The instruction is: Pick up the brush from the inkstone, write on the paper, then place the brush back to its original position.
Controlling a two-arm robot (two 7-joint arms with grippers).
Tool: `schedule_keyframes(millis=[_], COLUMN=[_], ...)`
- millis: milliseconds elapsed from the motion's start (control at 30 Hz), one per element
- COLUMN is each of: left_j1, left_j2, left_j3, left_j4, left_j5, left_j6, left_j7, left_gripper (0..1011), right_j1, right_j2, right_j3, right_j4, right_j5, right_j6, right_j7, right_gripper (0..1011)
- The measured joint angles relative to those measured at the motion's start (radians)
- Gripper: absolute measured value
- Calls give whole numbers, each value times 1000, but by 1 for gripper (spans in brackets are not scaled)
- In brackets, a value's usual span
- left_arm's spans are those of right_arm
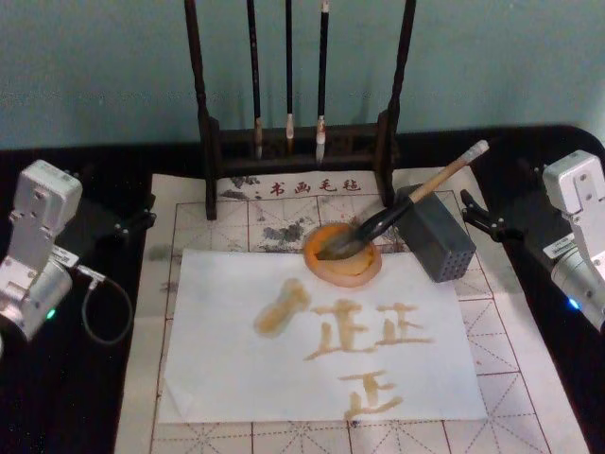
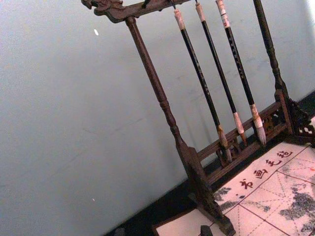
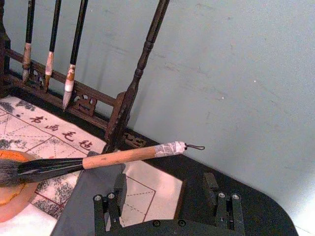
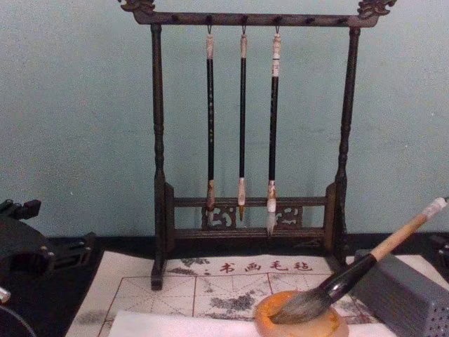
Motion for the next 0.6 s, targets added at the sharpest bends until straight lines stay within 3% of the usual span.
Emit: schedule_keyframes(millis=[600], left_j1=[0], left_j2=[0], left_j3=[0], left_j4=[0], left_j5=[0], left_j6=[0], left_j7=[0], left_gripper=[1001], right_j1=[0], right_j2=[0], right_j3=[0], right_j4=[0], right_j5=[0], right_j6=[0], right_j7=[0], right_gripper=[1002])
